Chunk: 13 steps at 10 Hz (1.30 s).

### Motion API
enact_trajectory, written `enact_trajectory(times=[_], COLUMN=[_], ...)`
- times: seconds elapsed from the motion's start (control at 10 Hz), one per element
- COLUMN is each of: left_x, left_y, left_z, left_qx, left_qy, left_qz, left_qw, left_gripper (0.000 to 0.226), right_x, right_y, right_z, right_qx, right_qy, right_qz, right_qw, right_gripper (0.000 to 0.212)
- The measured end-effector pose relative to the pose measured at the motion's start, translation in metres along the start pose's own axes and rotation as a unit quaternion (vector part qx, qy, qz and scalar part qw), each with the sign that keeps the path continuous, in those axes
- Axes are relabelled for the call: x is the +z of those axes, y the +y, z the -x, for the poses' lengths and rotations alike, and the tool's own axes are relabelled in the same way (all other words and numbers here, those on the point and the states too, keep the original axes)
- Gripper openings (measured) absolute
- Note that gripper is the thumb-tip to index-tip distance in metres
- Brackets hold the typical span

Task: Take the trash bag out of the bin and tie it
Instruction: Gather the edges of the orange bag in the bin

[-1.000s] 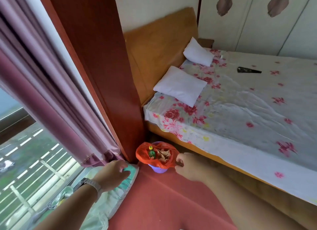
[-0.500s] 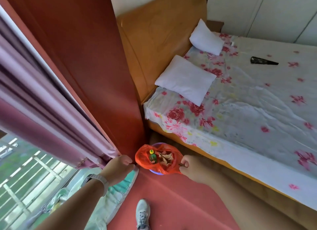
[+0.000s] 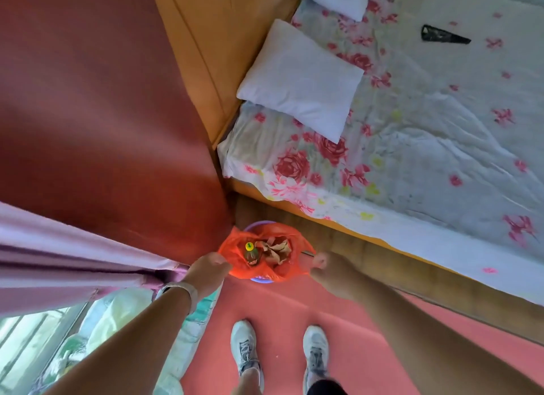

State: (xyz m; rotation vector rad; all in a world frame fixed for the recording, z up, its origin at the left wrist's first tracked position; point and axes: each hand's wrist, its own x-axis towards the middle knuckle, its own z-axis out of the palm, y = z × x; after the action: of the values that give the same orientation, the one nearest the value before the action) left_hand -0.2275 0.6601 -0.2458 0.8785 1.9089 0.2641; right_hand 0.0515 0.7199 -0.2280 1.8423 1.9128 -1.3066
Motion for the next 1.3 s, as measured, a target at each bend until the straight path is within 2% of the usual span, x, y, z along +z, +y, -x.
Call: enact_trajectory(times=[0.1,0.2,0.3,0.4,0.5,0.8,0.9,1.0,1.1,1.2,1.3], left_x=[0.013,0.040,0.073,0.102,0.126,0.178,0.190,0.195,0.197,0.199,0.201], left_y=[-0.011,-0.029,-0.055,-0.081,-0.098,-0.166,-0.184,-0.197,-0.206,-0.209,-0.200], left_z=[-0.041,-0.076,-0.112,-0.151,-0.186,-0.274,-0.290,-0.300,-0.309,-0.319,-0.321], left_qx=[-0.031,-0.039,-0.057,-0.124,-0.166,-0.271,-0.293,-0.306,-0.294,-0.257,-0.201], left_qy=[0.000,-0.028,-0.049,-0.061,-0.052,-0.022,0.016,0.115,0.169,0.195,0.214], left_qz=[-0.003,0.009,0.003,0.013,0.068,0.117,0.142,0.190,0.237,0.251,0.152], left_qw=[1.000,0.999,0.997,0.990,0.982,0.955,0.945,0.926,0.910,0.913,0.944], left_gripper=[0.023,0.026,0.020,0.031,0.033,0.011,0.031,0.031,0.032,0.032,0.031], right_x=[0.018,0.040,0.066,0.095,0.124,0.206,0.225,0.241,0.256,0.261,0.258], right_y=[0.022,0.050,0.081,0.109,0.135,0.198,0.212,0.222,0.231,0.241,0.249], right_z=[-0.039,-0.087,-0.130,-0.165,-0.197,-0.272,-0.292,-0.309,-0.323,-0.341,-0.359], right_qx=[0.034,0.082,0.127,0.156,0.184,0.297,0.334,0.364,0.392,0.401,0.394], right_qy=[0.005,0.008,-0.008,-0.026,-0.031,-0.047,-0.028,-0.020,0.002,0.037,0.094], right_qz=[-0.025,-0.050,-0.067,-0.090,-0.148,-0.283,-0.334,-0.410,-0.485,-0.544,-0.592], right_qw=[0.999,0.995,0.990,0.983,0.971,0.911,0.881,0.836,0.782,0.736,0.696], right_gripper=[0.032,0.043,0.041,0.024,0.018,0.016,0.010,0.023,0.030,0.021,0.016])
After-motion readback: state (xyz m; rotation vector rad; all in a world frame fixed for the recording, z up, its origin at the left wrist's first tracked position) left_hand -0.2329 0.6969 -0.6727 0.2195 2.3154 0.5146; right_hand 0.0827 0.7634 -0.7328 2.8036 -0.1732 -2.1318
